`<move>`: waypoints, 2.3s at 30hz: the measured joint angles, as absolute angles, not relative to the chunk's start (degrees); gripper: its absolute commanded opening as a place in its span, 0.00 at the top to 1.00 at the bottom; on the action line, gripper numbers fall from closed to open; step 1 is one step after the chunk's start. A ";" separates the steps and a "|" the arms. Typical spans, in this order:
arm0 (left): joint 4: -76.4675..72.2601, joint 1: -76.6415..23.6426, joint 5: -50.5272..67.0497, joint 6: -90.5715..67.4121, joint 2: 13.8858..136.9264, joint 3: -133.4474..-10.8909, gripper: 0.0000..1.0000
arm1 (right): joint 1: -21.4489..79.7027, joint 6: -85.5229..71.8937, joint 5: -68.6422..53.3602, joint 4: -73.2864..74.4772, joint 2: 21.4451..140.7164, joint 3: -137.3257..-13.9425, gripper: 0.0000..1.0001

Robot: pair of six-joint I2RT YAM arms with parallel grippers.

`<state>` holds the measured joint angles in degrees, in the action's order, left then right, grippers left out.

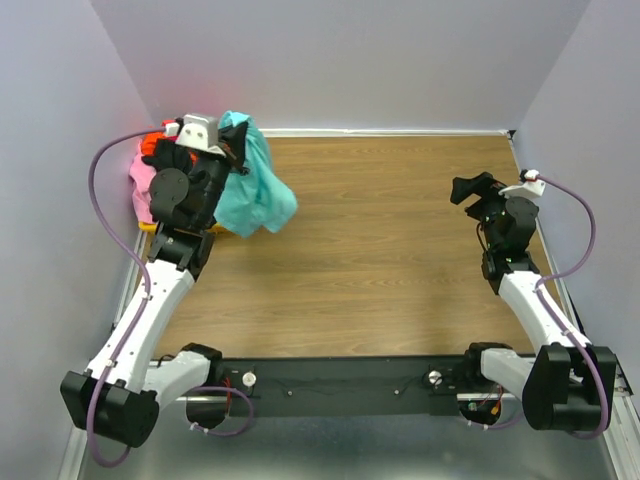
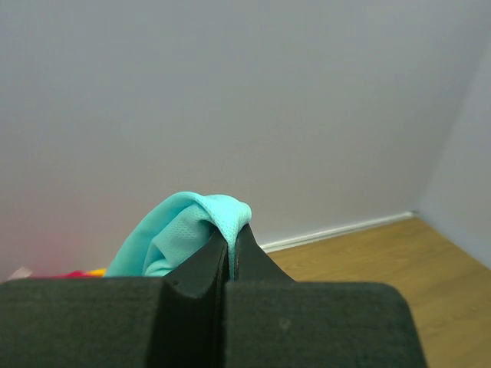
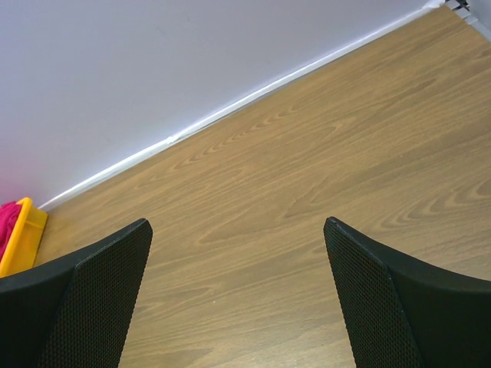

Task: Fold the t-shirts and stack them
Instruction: Move the tshirt to the center of the board, then flatten the tshirt out

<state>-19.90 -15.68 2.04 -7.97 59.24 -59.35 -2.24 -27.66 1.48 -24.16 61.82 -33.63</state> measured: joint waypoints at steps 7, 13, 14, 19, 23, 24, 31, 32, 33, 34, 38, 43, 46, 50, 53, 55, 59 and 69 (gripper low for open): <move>-21.58 -23.57 12.95 -8.21 66.02 -60.42 0.74 | -2.24 -27.66 1.45 -23.90 61.10 -33.63 0.00; -21.28 -28.49 18.55 -8.23 82.85 -61.69 0.20 | -2.24 -27.62 1.43 -23.62 60.97 -33.65 0.00; -20.60 -29.06 17.30 -8.32 85.06 -61.14 0.18 | -2.24 -27.59 1.41 -23.40 60.97 -33.67 0.00; -20.34 -29.34 9.04 -8.40 85.12 -57.17 0.15 | -2.24 -27.64 -0.89 -23.88 62.41 -33.91 0.00; -22.02 -29.23 3.31 -9.39 83.31 -53.47 0.19 | -2.24 -28.12 -4.95 -24.88 67.51 -35.29 0.00; -22.63 -29.23 2.22 -9.93 83.40 -52.23 0.20 | -2.24 -28.25 -5.96 -25.10 69.14 -35.70 0.00; -23.94 -29.78 -1.13 -13.67 90.02 -45.52 0.32 | -2.24 -29.39 -11.49 -25.21 75.40 -37.34 0.00; -23.90 -29.98 -1.34 -14.00 91.18 -45.41 0.33 | -2.24 -29.54 -11.88 -25.26 75.44 -37.41 0.00; -23.94 -30.15 -1.58 -14.33 92.49 -45.41 0.34 | -2.24 -29.61 -12.21 -25.32 75.44 -37.47 0.00; -24.01 -30.37 -1.74 -14.63 93.82 -45.41 0.36 | -2.24 -29.74 -12.71 -25.50 75.44 -37.65 0.00; -24.03 -31.27 -2.24 -15.40 96.79 -45.52 0.39 | -2.24 -29.93 -13.10 -25.69 75.44 -37.98 0.00; -24.16 -33.32 -3.18 -16.19 97.73 -45.54 0.42 | -2.24 -29.98 -13.21 -25.69 75.44 -38.00 0.00; -24.16 -34.70 -4.91 -16.97 97.69 -45.52 0.42 | -2.24 -30.00 -13.37 -25.69 75.44 -38.00 0.00; -24.21 -36.23 -8.60 -18.31 95.57 -43.57 0.41 | -2.24 -30.00 -13.58 -25.71 75.77 -38.20 0.00; -23.97 -36.84 -10.70 -19.03 91.77 -41.04 0.41 | -2.24 -30.00 -13.82 -25.71 76.12 -38.30 0.00; -24.08 -37.12 -11.40 -19.42 89.03 -39.75 0.41 | -2.24 -30.00 -14.06 -25.71 76.49 -38.35 0.00; -24.12 -37.93 -11.73 -19.84 86.41 -38.57 0.41 | -2.24 -30.02 -14.35 -25.74 76.86 -38.44 0.00; -23.57 -40.36 -10.13 -19.99 93.78 -41.54 0.46 | -2.24 -30.02 -14.70 -25.80 77.36 -39.07 0.00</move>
